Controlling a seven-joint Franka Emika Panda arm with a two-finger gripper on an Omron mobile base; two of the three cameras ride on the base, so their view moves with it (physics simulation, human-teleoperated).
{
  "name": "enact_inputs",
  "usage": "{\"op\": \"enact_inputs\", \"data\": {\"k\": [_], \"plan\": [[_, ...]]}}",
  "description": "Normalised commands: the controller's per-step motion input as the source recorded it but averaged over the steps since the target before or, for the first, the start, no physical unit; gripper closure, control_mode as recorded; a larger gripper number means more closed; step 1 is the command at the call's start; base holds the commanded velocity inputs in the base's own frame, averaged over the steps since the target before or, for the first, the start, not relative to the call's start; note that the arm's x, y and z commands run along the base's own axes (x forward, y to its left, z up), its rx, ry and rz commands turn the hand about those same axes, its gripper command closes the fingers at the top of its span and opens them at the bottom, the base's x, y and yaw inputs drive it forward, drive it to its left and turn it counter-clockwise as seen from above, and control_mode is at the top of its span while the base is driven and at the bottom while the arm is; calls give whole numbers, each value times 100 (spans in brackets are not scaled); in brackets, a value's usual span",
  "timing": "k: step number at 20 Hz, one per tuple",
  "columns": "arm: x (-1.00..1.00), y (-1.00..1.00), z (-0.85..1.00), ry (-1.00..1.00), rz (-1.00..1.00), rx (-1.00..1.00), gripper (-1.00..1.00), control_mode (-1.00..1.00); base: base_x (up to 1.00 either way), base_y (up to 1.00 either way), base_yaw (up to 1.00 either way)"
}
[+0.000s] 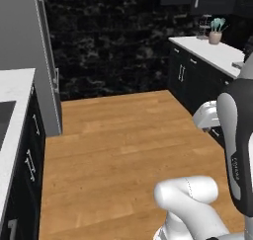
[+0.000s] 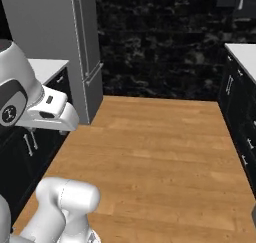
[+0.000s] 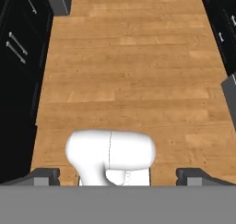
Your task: Gather all objects into one cabinet and sort the glasses and bowls to opposite sides.
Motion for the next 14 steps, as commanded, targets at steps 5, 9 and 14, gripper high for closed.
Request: {"op": "enact_inputs", "data": {"k": [5, 9, 14], "plan": [[0, 0, 0, 0, 0, 0, -100, 100, 100, 1, -5], [0, 0, 0, 0, 0, 0, -100, 100, 100, 2, -6], [0, 0, 0, 0, 0, 0, -100, 100, 100, 2, -5]]}}
